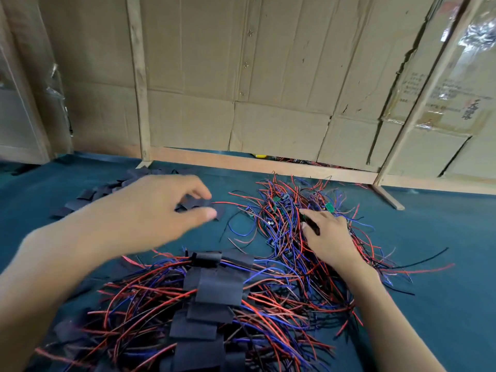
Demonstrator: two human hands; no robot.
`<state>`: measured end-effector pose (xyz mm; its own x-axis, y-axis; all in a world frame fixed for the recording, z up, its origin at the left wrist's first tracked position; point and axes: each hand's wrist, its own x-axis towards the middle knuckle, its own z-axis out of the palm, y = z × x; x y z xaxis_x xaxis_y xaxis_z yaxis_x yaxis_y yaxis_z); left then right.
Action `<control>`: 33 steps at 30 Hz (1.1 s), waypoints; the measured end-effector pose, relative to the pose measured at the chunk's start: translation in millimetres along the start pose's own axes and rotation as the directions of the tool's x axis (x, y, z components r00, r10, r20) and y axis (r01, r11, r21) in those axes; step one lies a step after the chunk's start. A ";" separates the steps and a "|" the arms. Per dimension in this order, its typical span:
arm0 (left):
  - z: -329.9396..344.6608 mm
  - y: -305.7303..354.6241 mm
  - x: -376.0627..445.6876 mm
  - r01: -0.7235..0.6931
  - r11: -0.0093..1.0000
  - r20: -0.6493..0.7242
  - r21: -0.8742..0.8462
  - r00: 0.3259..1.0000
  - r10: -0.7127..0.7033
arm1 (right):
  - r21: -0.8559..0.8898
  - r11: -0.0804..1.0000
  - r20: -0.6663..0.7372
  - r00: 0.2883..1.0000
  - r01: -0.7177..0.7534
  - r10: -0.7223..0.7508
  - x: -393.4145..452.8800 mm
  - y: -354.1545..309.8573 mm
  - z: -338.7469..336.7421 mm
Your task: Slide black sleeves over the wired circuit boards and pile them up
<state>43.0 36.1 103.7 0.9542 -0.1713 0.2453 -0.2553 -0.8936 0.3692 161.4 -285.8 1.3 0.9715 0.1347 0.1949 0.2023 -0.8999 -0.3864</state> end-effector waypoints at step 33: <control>62.3 -94.8 35.9 0.164 0.907 0.227 0.389 0.937 -0.267 | 0.245 0.954 -0.085 0.976 -0.173 0.199 13.8 5.5 3.2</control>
<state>111.1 88.8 21.7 0.9972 -0.0160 -0.0725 -0.0141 -0.9996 0.0264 176.3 -287.6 -1.0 0.9784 -0.0829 0.1896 0.0548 -0.7798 -0.6236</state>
